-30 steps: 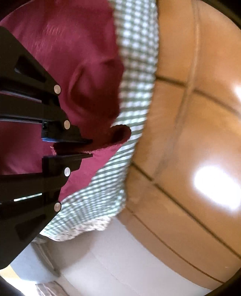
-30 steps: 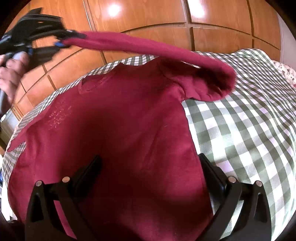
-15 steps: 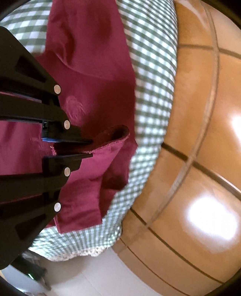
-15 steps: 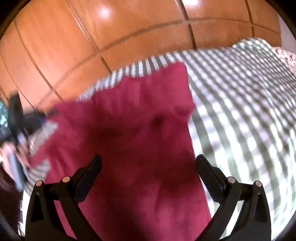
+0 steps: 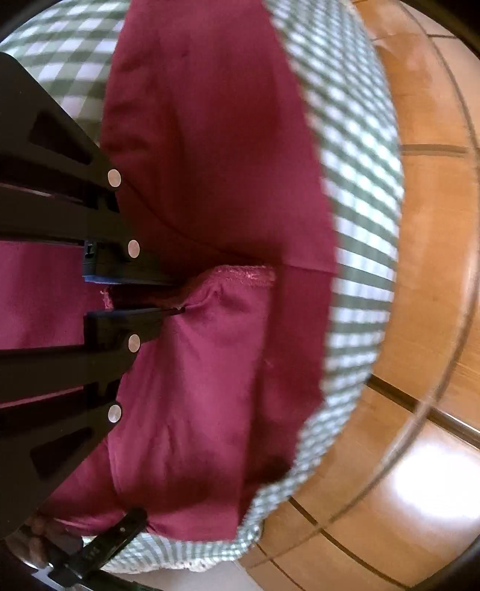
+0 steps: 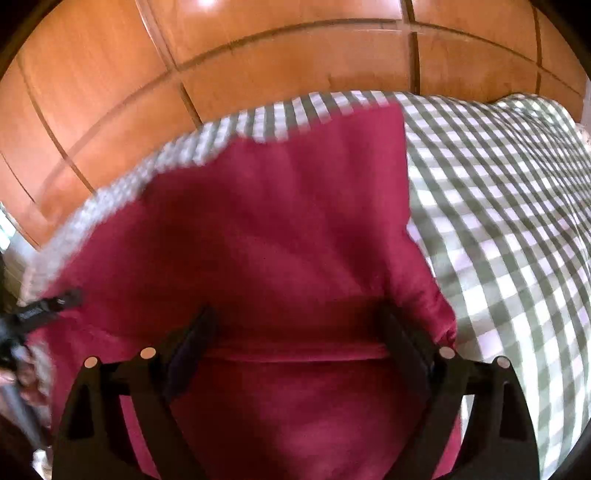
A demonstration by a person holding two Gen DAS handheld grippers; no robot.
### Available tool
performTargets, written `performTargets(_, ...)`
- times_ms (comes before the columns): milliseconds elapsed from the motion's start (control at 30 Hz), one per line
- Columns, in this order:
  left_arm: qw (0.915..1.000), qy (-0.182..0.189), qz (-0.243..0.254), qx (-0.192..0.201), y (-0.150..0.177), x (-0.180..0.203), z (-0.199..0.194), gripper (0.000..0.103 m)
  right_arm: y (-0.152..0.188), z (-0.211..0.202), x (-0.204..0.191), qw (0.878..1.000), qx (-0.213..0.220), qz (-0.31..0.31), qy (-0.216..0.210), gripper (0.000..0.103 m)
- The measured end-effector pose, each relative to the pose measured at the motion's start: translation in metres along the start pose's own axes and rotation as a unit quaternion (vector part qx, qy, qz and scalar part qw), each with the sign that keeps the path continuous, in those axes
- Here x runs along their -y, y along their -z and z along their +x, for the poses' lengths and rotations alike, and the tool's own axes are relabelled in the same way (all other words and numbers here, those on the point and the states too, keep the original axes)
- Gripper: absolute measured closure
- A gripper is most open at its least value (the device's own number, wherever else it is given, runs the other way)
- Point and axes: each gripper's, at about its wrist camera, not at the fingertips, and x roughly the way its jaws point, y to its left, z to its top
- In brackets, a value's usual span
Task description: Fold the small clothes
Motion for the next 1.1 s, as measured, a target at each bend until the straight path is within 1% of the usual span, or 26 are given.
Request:
performTargets(67,0.9999,-0.005,0.002,0.009,0.002,0.001,-0.002,0.094,0.006,0.001,-0.012,0.999,0.015,-0.034,0.033,0.012)
performTargets(167,0.9999,-0.007,0.001,0.013,0.003,0.002,-0.008,0.094,0.006,0.003,-0.007,0.999,0.019,-0.029,0.023,0.011)
performTargets(233,0.9997,-0.02,0.007,0.012,0.005,0.002,-0.01,0.09,0.007,0.005,-0.009,0.999,0.022,-0.035,0.028,0.011)
performTargets(300,0.9997,-0.016,-0.002,0.016,0.006,-0.001,-0.014,0.09,0.007,0.005,-0.012,0.998,0.022,-0.042,0.037,0.01)
performTargets(400,0.9995,-0.019,-0.015,0.018,0.011,-0.006,-0.022,0.09,0.008,0.003,-0.013,0.998,0.021,-0.042,0.037,0.01)
performTargets(433,0.9994,-0.021,-0.019,0.02,0.013,-0.008,-0.026,0.09,0.004,-0.002,-0.02,0.997,0.009,-0.051,0.05,0.01)
performTargets(467,0.9992,-0.025,-0.02,0.025,0.014,-0.009,-0.03,0.081,0.004,-0.002,-0.02,0.997,0.009,-0.051,0.05,0.01)
performTargets(533,0.9982,-0.039,-0.022,0.041,0.017,-0.012,-0.043,0.08,-0.004,-0.009,-0.026,0.997,0.0,-0.055,0.052,0.01)
performTargets(567,0.9978,-0.041,-0.027,0.046,0.019,-0.017,-0.05,0.08,-0.009,-0.015,-0.028,0.998,0.005,-0.05,0.041,0.01)
performTargets(600,0.9976,-0.038,-0.032,0.049,0.021,-0.02,-0.053,0.08,-0.016,-0.023,-0.032,0.998,0.02,-0.044,0.03,0.009)
performTargets(633,0.9974,-0.035,-0.038,0.05,0.023,-0.024,-0.057,0.08,-0.022,-0.026,-0.037,0.998,0.031,-0.045,0.029,0.007)
performTargets(700,0.9965,-0.035,-0.052,0.054,0.029,-0.033,-0.067,0.08,-0.036,-0.023,-0.05,0.997,0.04,-0.06,0.035,0.005)
performTargets(767,0.9954,-0.042,-0.064,0.057,0.037,-0.043,-0.076,0.08,-0.046,-0.006,-0.059,0.996,0.026,-0.072,0.047,0.004)
performTargets(800,0.9946,-0.041,-0.075,0.06,0.042,-0.053,-0.083,0.08,-0.05,0.015,-0.061,0.995,0.0,-0.078,0.065,0.003)
performTargets(833,0.9934,-0.044,-0.085,0.064,0.047,-0.062,-0.089,0.08,-0.049,0.053,-0.057,0.992,-0.061,-0.082,0.078,0.002)
performTargets(867,0.9922,-0.045,-0.095,0.066,0.051,-0.073,-0.094,0.08,-0.049,0.053,-0.057,0.992,-0.061,-0.082,0.078,0.002)
performTargets(900,0.9913,-0.041,-0.105,0.067,0.054,-0.084,-0.098,0.079,-0.045,0.055,-0.054,0.994,-0.044,-0.077,0.069,0.002)
performTargets(933,0.989,-0.039,-0.125,0.069,0.058,-0.099,-0.103,0.063,-0.044,0.052,-0.053,0.995,-0.026,-0.073,0.066,0.002)
performTargets(967,0.9863,-0.042,-0.142,0.073,0.061,-0.111,-0.107,0.041,-0.043,0.051,-0.053,0.994,-0.027,-0.076,0.069,0.002)
performTargets(1000,0.9819,-0.045,-0.165,0.082,0.065,-0.127,-0.113,0.035,-0.043,0.046,-0.055,0.994,-0.023,-0.082,0.074,0.002)
performTargets(1033,0.977,-0.048,-0.186,0.092,0.067,-0.141,-0.119,0.032,-0.041,0.039,-0.058,0.993,-0.019,-0.088,0.082,0.002)
performTargets(1067,0.9718,-0.052,-0.208,0.098,0.07,-0.156,-0.124,0.032,-0.033,0.018,-0.063,0.991,0.0,-0.102,0.087,0.002)
performTargets(1100,0.9643,-0.056,-0.236,0.105,0.073,-0.175,-0.131,0.032,-0.028,0.009,-0.065,0.991,0.009,-0.109,0.082,0.002)
